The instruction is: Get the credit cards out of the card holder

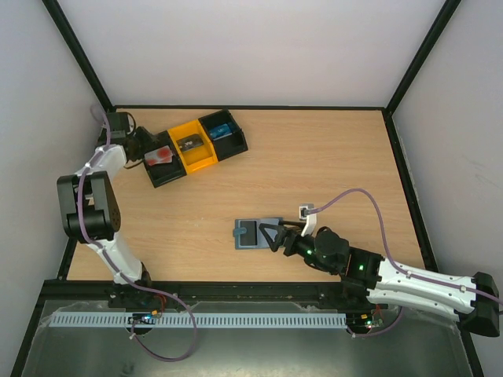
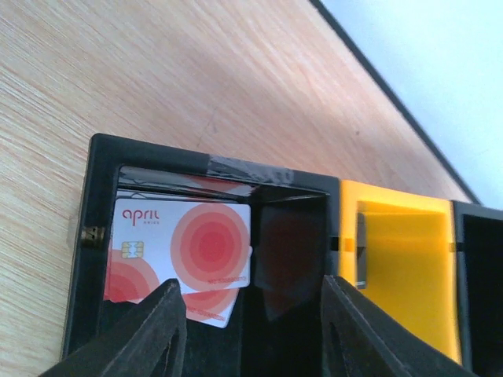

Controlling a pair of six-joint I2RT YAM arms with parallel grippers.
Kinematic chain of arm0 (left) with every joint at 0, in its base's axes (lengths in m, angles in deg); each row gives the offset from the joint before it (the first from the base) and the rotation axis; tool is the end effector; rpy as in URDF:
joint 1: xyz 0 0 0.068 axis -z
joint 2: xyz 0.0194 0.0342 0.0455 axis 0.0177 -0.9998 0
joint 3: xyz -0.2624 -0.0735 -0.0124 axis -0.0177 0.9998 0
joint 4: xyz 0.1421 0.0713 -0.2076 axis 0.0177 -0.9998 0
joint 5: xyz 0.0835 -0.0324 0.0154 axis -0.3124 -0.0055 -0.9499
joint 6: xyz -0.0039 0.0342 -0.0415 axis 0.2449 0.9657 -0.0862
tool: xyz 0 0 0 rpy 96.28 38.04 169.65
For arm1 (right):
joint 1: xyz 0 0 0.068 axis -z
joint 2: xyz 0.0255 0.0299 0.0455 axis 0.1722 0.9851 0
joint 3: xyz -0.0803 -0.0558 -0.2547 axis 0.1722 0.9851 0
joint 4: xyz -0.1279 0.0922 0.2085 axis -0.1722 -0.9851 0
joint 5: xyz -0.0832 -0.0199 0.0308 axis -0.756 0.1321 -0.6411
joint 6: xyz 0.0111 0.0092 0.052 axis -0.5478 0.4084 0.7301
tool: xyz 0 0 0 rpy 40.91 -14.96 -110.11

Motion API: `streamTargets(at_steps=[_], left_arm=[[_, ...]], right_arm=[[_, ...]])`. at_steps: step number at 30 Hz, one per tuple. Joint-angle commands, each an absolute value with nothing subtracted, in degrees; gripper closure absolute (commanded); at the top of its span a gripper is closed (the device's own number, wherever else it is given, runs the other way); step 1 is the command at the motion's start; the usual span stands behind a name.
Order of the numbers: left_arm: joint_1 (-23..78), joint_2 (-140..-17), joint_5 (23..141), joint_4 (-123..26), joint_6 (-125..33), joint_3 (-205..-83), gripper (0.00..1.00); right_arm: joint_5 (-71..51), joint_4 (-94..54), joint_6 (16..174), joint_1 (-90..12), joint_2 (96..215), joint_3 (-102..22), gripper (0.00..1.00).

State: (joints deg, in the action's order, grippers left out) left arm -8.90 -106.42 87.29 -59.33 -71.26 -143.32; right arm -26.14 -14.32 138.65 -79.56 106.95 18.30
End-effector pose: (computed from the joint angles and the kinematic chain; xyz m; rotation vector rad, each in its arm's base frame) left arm 0.3998 0.0615 0.2193 -0.8050 2.1648 -0.5096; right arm 0.0593 0.1449 0.2314 -0.2069 1.9508 1.3625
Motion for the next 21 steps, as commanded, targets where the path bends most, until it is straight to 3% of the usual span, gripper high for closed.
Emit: streamTargets(at_steps=[1, 9, 21], left_arm=[[-8.7, -101.2, 89.1, -62.2, -71.0, -142.6, 0.48], [-6.6, -89.8, 97.1, -59.7, -72.6, -131.5, 0.35], [6.8, -72.2, 101.9, -53.8, -75.9, -111.9, 0.32]], right_arm=[[-29.0, -18.1, 141.9, -79.5, 107.9, 15.5, 0.02], [-30.7, -22.4, 139.8, -79.5, 109.7, 13.6, 0.02], [-38.1, -31.3, 140.3, -79.5, 115.2, 10.9, 0.02]])
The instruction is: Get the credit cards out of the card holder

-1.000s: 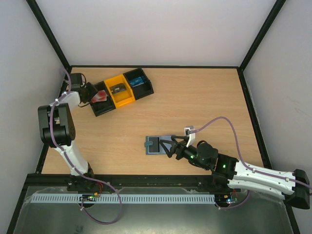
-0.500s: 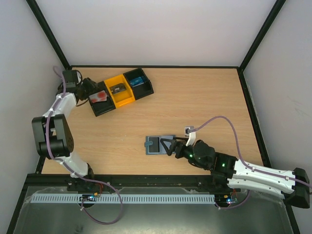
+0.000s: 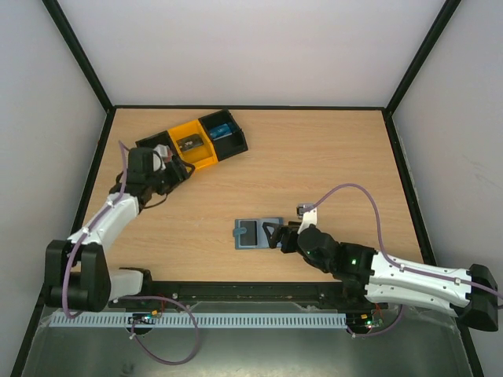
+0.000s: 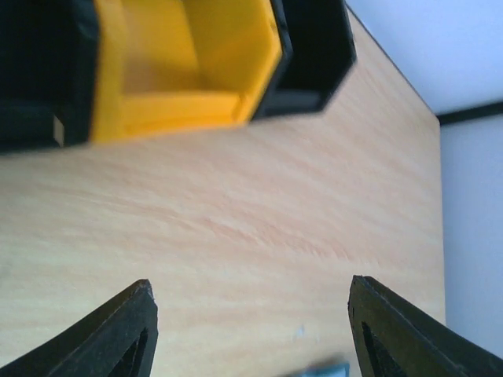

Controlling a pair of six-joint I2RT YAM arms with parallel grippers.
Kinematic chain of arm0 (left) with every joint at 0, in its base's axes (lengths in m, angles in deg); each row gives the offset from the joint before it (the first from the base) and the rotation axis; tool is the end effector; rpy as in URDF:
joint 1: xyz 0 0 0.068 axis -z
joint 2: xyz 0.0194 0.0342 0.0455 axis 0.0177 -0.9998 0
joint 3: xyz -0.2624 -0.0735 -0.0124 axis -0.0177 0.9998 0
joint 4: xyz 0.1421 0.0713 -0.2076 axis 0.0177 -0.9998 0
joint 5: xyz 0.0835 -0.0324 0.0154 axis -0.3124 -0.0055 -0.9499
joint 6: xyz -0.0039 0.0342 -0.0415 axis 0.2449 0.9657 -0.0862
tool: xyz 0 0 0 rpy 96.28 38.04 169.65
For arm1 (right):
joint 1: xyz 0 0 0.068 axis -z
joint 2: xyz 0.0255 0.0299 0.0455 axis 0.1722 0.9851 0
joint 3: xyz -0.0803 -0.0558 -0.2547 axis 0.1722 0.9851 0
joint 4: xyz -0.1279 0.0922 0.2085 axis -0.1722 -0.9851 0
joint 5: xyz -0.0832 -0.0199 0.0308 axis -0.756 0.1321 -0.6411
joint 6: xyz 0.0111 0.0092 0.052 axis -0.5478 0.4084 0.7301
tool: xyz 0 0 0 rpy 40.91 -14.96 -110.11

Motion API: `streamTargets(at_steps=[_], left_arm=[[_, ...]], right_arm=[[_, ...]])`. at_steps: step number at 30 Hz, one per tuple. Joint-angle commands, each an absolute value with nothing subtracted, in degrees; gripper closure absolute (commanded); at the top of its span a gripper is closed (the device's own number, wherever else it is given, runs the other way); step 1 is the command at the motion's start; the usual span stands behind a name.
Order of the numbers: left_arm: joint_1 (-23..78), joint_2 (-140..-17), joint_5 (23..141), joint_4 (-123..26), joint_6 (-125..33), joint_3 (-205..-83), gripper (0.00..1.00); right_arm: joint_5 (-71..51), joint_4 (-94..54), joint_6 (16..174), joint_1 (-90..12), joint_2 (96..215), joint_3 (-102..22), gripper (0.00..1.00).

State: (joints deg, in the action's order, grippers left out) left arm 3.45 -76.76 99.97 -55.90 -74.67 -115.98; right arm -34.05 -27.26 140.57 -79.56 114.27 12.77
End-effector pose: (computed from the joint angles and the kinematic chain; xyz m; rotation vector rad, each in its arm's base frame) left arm 0.2759 -0.0275 0.2366 -0.4743 2.2070 -0.9084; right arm 0.0674 0.1529 0.2244 -0.1256 2.1487 1.0619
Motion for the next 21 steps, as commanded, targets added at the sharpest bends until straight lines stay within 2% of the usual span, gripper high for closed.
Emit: streamTargets(at_steps=[1, 3, 8, 10, 15, 21], left_arm=[[7.8, -71.0, 101.9, -53.6, -76.2, -110.6, 0.32], [10.1, -68.6, 102.6, -52.6, -77.2, -107.5, 0.32], [18.1, -63.8, 101.7, -49.3, -81.5, -100.7, 0.35], [21.5, -62.6, 100.7, -48.2, -83.3, -98.3, 0.36], [30.8, -61.9, 98.4, -43.3, -87.7, -93.8, 0.39], [40.1, -65.8, 95.4, -36.8, -91.3, -92.0, 0.43]], right_arm=[[-38.1, -31.2, 140.1, -79.5, 115.3, 11.1, 0.01], [-37.6, -30.3, 139.8, -79.5, 115.5, 11.6, 0.02], [-32.6, -24.5, 140.3, -79.5, 116.9, 14.0, 0.16], [-31.5, -21.0, 141.8, -79.5, 117.7, 15.3, 0.26], [-31.5, -16.1, 143.3, -79.5, 120.7, 17.5, 0.59], [-29.5, -11.7, 143.2, -79.2, 126.9, 17.6, 0.71]])
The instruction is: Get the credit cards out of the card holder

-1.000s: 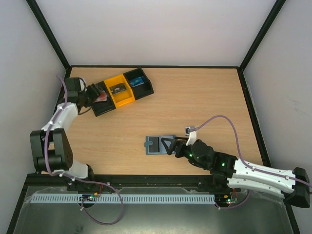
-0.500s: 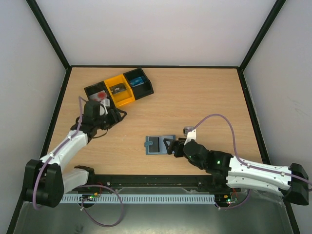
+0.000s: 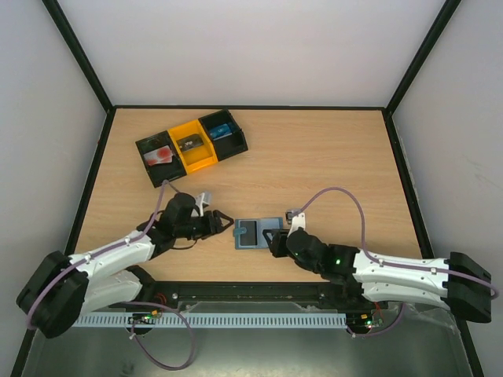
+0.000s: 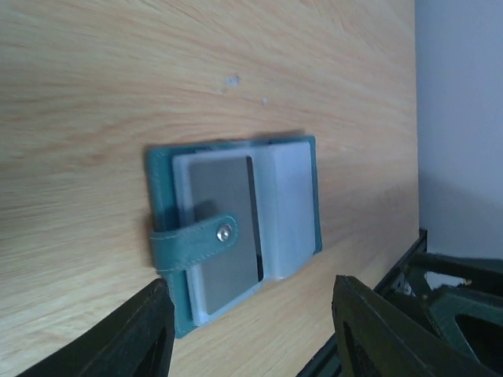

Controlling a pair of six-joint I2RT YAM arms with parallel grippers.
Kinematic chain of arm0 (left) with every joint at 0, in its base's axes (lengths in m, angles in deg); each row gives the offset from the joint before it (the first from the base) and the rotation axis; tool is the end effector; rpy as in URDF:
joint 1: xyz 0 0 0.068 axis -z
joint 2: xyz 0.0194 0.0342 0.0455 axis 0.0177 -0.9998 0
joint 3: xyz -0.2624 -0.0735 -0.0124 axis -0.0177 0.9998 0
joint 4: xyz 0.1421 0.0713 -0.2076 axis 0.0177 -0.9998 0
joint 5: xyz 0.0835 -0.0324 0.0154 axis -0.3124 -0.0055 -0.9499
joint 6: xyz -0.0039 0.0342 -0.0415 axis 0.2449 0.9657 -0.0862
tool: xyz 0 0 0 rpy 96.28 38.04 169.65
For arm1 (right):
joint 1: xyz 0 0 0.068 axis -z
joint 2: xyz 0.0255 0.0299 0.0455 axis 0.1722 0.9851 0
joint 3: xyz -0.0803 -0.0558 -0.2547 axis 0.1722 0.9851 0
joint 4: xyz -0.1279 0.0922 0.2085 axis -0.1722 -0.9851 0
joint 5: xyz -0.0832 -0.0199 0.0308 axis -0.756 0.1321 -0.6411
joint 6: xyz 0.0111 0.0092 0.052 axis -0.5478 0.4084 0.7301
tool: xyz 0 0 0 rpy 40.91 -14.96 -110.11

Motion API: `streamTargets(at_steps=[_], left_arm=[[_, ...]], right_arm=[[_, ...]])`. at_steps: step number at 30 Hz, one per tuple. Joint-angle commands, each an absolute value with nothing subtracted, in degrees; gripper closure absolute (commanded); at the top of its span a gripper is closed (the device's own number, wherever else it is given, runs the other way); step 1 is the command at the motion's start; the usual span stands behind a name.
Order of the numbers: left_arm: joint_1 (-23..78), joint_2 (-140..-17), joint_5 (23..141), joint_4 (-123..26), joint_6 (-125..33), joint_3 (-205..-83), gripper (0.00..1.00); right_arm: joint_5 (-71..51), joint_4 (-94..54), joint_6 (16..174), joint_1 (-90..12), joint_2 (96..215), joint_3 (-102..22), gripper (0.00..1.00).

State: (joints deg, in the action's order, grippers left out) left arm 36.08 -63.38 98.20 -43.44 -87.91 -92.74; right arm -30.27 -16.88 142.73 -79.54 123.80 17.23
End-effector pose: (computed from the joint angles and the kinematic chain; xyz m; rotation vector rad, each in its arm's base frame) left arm 0.1614 -0.1313 0.1762 -0.1071 2.3967 -1.2831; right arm 0.0714 0.1702 0.1889 -0.1470 2.2398 1.0762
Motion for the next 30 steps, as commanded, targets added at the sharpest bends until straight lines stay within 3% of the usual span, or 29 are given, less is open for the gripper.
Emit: streamTargets(at_steps=[1, 5, 10, 15, 27, 30], left_arm=[[41.6, -67.3, 94.9, -35.6, -91.7, -92.0, 0.44], [45.4, -72.6, 94.6, -30.9, -92.8, -92.4, 0.5], [47.1, -77.6, 94.6, -26.0, -94.1, -92.1, 0.63], [48.6, -80.5, 93.9, -24.3, -93.9, -92.1, 0.68], [49.6, -84.8, 92.5, -22.4, -93.9, -91.0, 0.9], [49.8, -85.2, 92.1, -22.7, -93.8, -90.9, 0.92]], right_arm=[[-28.9, -10.8, 143.1, -78.9, 128.0, 17.6, 0.72], [-24.9, -6.7, 143.2, -77.3, 131.7, 17.9, 0.76], [-20.1, -2.1, 143.3, -74.1, 136.1, 18.6, 0.78], [-15.3, 3.0, 143.9, -70.7, 141.0, 19.8, 0.79], [-12.6, 5.9, 144.9, -69.6, 149.7, 19.0, 0.81], [-12.1, 6.8, 145.2, -69.4, 150.6, 19.1, 0.85]])
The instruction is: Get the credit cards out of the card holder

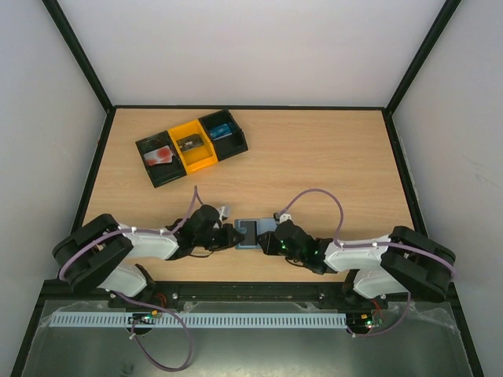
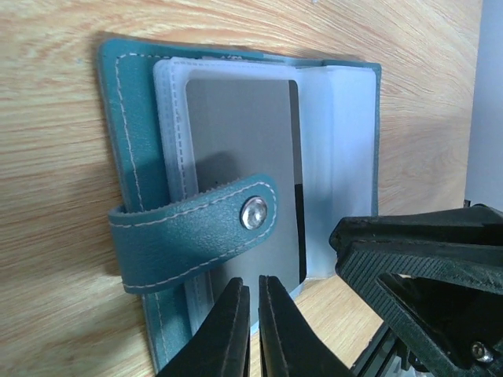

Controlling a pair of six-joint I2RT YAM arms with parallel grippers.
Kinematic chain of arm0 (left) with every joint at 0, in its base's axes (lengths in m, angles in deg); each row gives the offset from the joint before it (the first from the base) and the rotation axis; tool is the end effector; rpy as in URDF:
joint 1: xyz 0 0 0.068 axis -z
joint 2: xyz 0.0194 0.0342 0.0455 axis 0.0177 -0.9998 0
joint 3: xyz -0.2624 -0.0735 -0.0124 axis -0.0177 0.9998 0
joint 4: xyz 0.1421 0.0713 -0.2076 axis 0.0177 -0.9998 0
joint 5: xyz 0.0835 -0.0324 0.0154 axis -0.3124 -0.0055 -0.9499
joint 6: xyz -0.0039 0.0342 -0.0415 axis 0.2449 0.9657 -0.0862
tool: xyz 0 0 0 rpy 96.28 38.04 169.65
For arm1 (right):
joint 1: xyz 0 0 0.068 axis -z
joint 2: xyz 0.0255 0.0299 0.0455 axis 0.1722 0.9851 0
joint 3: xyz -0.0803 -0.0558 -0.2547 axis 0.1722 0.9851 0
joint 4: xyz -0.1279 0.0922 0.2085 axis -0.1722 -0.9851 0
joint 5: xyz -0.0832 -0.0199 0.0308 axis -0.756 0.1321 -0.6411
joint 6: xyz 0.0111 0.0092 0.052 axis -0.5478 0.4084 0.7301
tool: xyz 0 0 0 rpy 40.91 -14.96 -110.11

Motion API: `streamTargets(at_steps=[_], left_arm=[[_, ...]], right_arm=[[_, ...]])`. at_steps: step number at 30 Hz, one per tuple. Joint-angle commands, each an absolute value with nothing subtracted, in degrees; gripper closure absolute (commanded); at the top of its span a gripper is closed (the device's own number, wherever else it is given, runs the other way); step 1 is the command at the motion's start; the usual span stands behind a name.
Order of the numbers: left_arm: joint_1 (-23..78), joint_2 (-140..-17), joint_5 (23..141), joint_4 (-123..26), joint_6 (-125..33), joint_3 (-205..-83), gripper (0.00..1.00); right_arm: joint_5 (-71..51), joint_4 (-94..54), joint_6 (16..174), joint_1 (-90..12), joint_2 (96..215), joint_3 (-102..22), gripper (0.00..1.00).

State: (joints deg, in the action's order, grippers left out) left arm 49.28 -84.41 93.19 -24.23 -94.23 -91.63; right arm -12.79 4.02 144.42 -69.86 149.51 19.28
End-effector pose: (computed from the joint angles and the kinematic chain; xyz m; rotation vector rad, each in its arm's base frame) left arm 0.1498 -0.1856 0.1248 -0.0376 2.5304 -1.3082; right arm 0.1075 0.1921 0.1287 -0.1343 2.4598 1.1500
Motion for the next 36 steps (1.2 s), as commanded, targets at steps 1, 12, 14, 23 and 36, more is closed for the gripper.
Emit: streamTargets(at_steps=[1, 12, 14, 23, 36], left_arm=[[49.8, -85.6, 92.0, -23.0, -93.7, -91.1, 0.92], [50.4, -88.2, 91.6, -24.6, -92.9, -91.1, 0.93], [50.5, -88.6, 91.6, -24.8, -92.8, -91.1, 0.93], [50.5, -89.4, 91.5, -25.1, -92.4, -91.3, 0.93], [51.0, -90.2, 91.5, -24.7, -92.6, -91.5, 0.93]], right_arm=[[-11.9, 7.2, 145.4, -69.4, 150.9, 19.2, 0.89], [-12.4, 7.8, 146.3, -69.2, 153.3, 19.2, 0.86], [-12.8, 7.8, 146.3, -69.2, 153.4, 19.3, 0.85], [-12.1, 11.9, 148.1, -69.1, 154.1, 21.2, 0.85], [-10.0, 16.4, 149.8, -68.9, 156.6, 22.1, 0.84]])
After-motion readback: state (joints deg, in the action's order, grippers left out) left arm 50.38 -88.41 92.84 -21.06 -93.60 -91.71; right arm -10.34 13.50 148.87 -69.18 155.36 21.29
